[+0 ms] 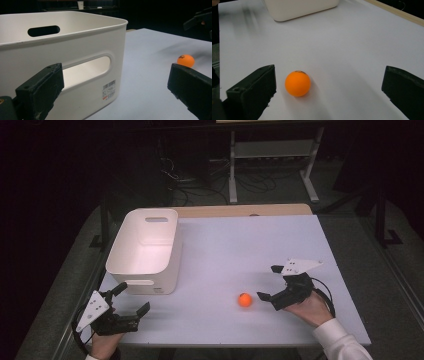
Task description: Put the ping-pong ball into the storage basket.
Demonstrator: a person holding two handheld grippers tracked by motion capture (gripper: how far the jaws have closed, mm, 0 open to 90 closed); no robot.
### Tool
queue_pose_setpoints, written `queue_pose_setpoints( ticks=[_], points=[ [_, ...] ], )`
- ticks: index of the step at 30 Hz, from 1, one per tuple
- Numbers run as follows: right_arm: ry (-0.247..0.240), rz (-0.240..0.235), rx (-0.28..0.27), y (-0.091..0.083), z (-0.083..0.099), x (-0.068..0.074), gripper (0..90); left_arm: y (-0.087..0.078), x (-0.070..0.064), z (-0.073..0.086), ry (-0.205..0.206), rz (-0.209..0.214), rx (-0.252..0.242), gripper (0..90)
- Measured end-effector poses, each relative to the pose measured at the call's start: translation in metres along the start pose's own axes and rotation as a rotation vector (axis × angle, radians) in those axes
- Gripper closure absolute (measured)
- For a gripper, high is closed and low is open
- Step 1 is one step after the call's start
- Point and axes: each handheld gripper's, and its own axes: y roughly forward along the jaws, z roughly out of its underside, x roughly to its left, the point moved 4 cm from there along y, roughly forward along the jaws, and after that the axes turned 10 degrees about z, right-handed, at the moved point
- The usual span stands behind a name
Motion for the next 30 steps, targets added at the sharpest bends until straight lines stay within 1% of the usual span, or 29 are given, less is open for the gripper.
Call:
queue_pose_setpoints(
  ticks=[5, 6, 8, 9, 10, 16, 17, 19, 23, 30],
  points=[
    [-0.01, -0.018, 0.011, 0.004, -0.003, 0.006, 0.0, 0.0, 0.0, 0.0, 0.0, 0.001, 0.0, 0.2],
    [-0.02, -0.024, 0.014, 0.006, -0.004, 0.008, 0.0, 0.0, 0.0, 0.0, -0.001, 0.0, 0.0, 0.2],
    [-0.019, -0.027, 0.015, 0.006, -0.004, 0.009, 0.0, 0.0, 0.0, 0.0, 0.0, -0.001, 0.0, 0.2],
    [-0.03, -0.029, 0.019, 0.007, -0.004, 0.01, 0.0, 0.0, 0.0, 0.0, 0.0, -0.002, 0.0, 0.2],
    [-0.026, -0.031, 0.024, 0.008, -0.004, 0.011, 0.0, 0.0, 0.0, 0.0, 0.0, -0.002, 0.0, 0.2],
    [-0.042, -0.043, 0.046, 0.014, -0.003, 0.015, 0.0, 0.0, 0.0, 0.0, 0.0, -0.001, 0.0, 0.2],
    [-0.043, -0.047, 0.057, 0.015, -0.002, 0.016, 0.0, -0.001, 0.0, 0.0, 0.002, -0.001, 0.002, 0.2],
    [-0.041, -0.048, 0.062, 0.016, -0.002, 0.017, 0.0, -0.001, 0.0, 0.0, 0.003, -0.001, 0.004, 0.2],
    [-0.061, -0.037, 0.068, 0.02, 0.0, 0.019, 0.0, -0.001, 0.0, 0.0, 0.004, 0.0, 0.005, 0.2],
    [-0.071, -0.046, 0.086, 0.025, 0.001, 0.023, 0.0, -0.001, 0.0, 0.0, 0.003, 0.0, 0.005, 0.2]
  ],
)
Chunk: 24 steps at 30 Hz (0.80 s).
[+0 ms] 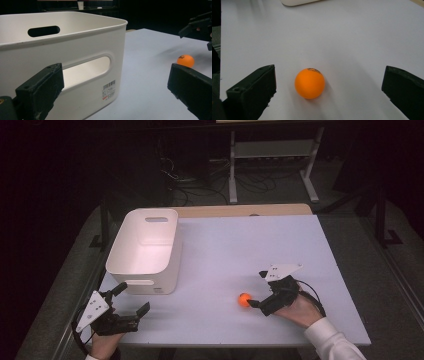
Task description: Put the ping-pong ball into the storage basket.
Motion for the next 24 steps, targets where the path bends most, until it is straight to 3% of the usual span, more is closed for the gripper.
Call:
queue_pose_setpoints(
  ticks=[24],
  points=[
    [-0.028, -0.06, 0.071, 0.021, 0.004, 0.014, 0.0, 0.0, 0.001, 0.0, 0.003, 0.001, 0.004, 0.2]
  ],
)
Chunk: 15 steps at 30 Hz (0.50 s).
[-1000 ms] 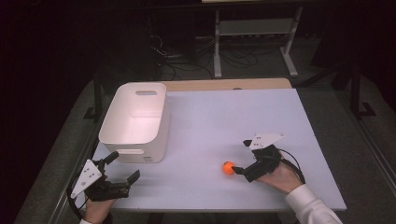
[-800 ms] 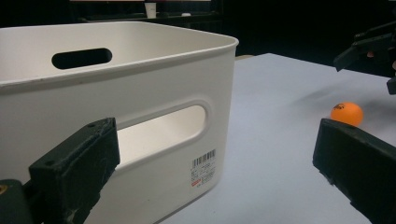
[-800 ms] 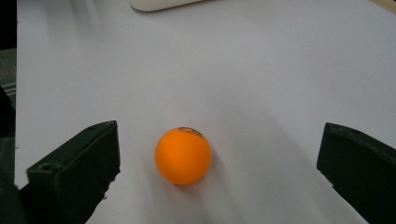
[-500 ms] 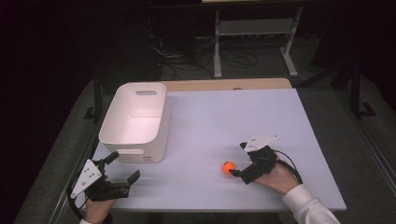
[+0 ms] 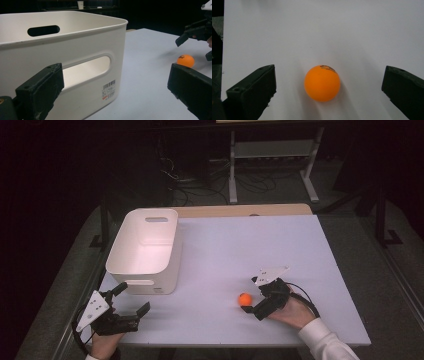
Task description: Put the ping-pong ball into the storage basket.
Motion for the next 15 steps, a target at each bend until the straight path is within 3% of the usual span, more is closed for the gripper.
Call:
queue_pose_setpoints(
  ticks=[4, 7, 15],
  points=[
    [-0.003, -0.005, 0.016, 0.002, 0.0, 0.001, 0.0, 0.0, 0.0, 0.0, 0.0, 0.002, -0.001, 0.2],
    [-0.036, 0.004, 0.03, 0.006, 0.001, 0.0, 0.0, 0.0, 0.0, 0.0, 0.001, 0.002, -0.001, 0.2],
    [-0.033, -0.014, 0.064, 0.012, 0.003, 0.002, 0.0, 0.0, -0.001, 0.0, -0.009, -0.001, 0.0, 0.2]
  ],
)
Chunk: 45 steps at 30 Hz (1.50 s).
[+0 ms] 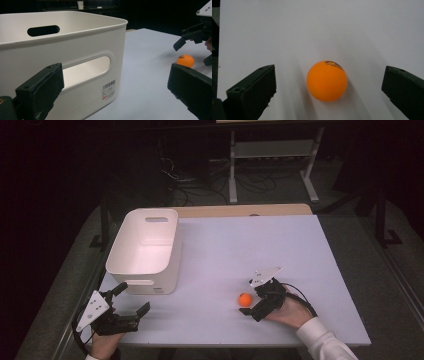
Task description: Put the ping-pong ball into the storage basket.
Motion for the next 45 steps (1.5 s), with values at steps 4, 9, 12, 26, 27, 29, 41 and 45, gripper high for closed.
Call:
queue_pose_setpoints(
  ticks=[4, 9, 12, 26, 27, 29, 41, 45],
  points=[
    [-0.007, -0.004, 0.018, 0.002, 0.001, 0.001, 0.0, 0.0, 0.0, 0.0, 0.0, 0.0, 0.001, 0.2],
    [-0.023, -0.002, 0.045, 0.006, 0.003, 0.0, 0.0, 0.0, 0.0, 0.0, 0.0, 0.0, 0.0, 0.2],
    [-0.023, -0.023, 0.054, 0.006, 0.003, 0.0, 4.5, 0.0, 0.0, 0.0, 0.001, 0.0, 0.002, 0.2],
    [-0.071, -0.043, 0.124, 0.009, -0.003, -0.006, 20.1, 0.0, 0.0, 0.0, 0.003, 0.003, -0.01, 0.2],
    [-0.071, -0.043, 0.13, 0.01, -0.003, -0.006, 21.7, 0.0, 0.0, 0.0, 0.003, 0.004, -0.01, 0.2],
    [-0.069, -0.05, 0.134, 0.01, -0.003, -0.006, 24.2, 0.0, 0.0, 0.0, 0.003, 0.004, -0.009, 0.2],
    [-0.091, -0.054, 0.124, 0.011, -0.005, -0.008, 37.3, 0.0, 0.0, 0.0, 0.006, 0.006, -0.007, 0.2],
    [-0.079, -0.051, 0.136, 0.012, -0.004, -0.007, 40.9, 0.0, 0.0, 0.0, 0.005, 0.006, -0.007, 0.2]
  ],
)
